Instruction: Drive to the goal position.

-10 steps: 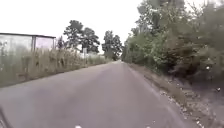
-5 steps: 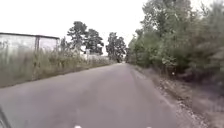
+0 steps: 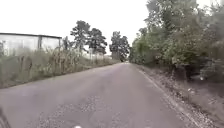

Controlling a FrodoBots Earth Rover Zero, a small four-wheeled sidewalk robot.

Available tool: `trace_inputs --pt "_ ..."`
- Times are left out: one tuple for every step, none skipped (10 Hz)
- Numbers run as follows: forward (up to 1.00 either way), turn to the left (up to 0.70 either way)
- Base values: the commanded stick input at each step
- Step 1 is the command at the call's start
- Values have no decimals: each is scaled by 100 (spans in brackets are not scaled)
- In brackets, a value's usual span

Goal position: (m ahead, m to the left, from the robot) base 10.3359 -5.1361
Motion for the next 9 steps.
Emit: trace_inputs --pt "100 -16" --pt "100 -16" --pt "100 -16" --pt "100 -16" --pt "100 -16" --pt "100 -16" --pt "100 -16" --pt "100 -13" --pt "100 -7"
